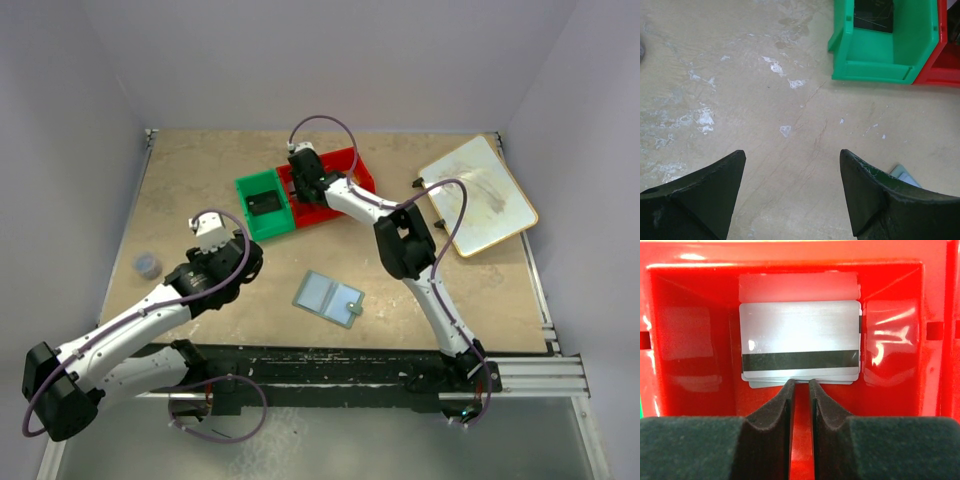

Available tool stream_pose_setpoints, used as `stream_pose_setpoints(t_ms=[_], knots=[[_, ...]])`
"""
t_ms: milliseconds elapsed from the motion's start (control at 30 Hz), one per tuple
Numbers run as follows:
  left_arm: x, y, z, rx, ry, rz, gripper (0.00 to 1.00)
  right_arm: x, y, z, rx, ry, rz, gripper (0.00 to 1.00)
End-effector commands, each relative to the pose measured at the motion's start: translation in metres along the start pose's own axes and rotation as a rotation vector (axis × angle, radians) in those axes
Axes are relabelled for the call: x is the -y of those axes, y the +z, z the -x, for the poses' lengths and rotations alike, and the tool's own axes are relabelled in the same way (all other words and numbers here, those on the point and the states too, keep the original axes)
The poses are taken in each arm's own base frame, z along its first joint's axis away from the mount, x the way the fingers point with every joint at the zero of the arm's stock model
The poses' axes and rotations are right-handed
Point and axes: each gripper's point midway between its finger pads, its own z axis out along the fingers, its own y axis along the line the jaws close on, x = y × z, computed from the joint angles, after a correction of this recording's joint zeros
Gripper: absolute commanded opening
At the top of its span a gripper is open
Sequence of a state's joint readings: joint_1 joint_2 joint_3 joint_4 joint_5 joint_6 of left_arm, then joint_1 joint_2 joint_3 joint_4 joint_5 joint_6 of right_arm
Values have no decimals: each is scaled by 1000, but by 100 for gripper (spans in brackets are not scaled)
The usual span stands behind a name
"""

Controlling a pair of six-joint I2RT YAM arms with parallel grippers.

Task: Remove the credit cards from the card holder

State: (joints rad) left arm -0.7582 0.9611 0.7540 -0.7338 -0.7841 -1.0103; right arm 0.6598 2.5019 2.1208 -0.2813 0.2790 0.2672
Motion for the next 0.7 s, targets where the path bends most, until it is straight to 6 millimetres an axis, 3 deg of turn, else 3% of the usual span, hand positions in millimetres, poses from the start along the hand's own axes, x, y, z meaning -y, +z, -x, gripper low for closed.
stream_pose_setpoints(t_ms=[0, 233, 467, 667], knots=[[0, 0, 4, 15, -22, -3, 74, 1, 9, 3, 16, 35, -19, 20], [-4, -1, 6, 24, -24, 11, 74, -4, -5, 19, 39, 46, 22, 22], [-21, -7, 21, 89, -74, 70, 74, 6, -64, 73, 145, 44, 29, 22], [-27, -14, 33, 135, -121, 60, 74, 9, -109, 103, 223, 50, 66, 22]])
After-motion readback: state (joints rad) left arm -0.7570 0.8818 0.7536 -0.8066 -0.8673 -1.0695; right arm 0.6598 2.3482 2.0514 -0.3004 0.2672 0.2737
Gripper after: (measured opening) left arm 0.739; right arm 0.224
